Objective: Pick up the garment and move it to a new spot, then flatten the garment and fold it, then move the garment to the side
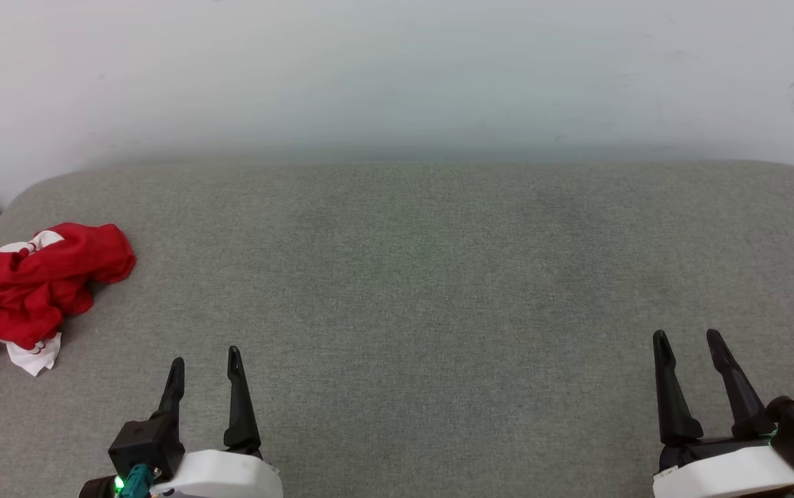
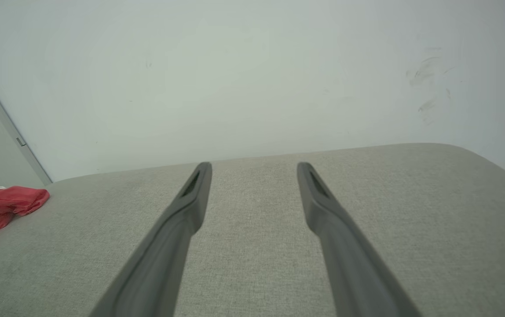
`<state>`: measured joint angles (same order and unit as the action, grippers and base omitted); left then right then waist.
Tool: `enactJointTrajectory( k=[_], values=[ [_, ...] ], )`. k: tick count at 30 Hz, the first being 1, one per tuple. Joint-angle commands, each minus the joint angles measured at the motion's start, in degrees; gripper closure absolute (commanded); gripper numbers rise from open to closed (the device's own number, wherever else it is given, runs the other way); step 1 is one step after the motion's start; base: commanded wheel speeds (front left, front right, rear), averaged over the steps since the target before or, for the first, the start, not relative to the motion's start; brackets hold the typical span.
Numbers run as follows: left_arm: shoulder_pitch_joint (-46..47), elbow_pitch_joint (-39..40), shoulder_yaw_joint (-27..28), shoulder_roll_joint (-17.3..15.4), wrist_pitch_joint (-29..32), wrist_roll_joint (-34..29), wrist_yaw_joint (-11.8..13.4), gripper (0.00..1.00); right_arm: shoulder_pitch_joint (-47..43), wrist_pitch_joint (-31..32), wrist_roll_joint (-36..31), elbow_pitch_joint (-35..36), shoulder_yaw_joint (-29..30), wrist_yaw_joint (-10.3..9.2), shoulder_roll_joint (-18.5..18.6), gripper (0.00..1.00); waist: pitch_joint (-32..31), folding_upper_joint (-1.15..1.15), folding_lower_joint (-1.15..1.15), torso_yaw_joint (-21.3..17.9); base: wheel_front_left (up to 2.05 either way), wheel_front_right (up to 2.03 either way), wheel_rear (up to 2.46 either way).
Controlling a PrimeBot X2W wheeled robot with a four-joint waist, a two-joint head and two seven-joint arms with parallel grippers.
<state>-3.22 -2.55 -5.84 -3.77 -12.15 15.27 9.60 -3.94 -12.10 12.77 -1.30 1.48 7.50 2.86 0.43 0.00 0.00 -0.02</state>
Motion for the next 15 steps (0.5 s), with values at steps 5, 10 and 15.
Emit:
enactJointTrajectory(
  k=[5, 10, 15],
  values=[
    [-0.4, 0.0, 0.5, 0.2, -0.9, -2.6, -0.5, 0.00, -0.7, -0.9, -1.2, 0.9, 0.1, -0.01, 0.0, 0.00, 0.1, 0.00, 0.00, 0.0, 0.00, 0.00, 0.00],
    [-0.8, -0.3, 1.0, 0.5, -1.5, -4.9, -0.4, 0.00, -1.1, -1.5, -2.3, 0.8, 0.3, -0.02, 0.0, 0.00, 0.1, 0.00, 0.00, 0.0, 0.00, 0.00, 0.00],
    [-1.0, -0.5, 1.2, 0.7, -2.0, -6.8, -0.6, 0.00, -1.6, -2.0, -3.5, 0.9, 0.4, -0.02, 0.0, 0.00, 0.1, 0.00, 0.00, 0.0, 0.00, 0.00, 0.00]
  ],
)
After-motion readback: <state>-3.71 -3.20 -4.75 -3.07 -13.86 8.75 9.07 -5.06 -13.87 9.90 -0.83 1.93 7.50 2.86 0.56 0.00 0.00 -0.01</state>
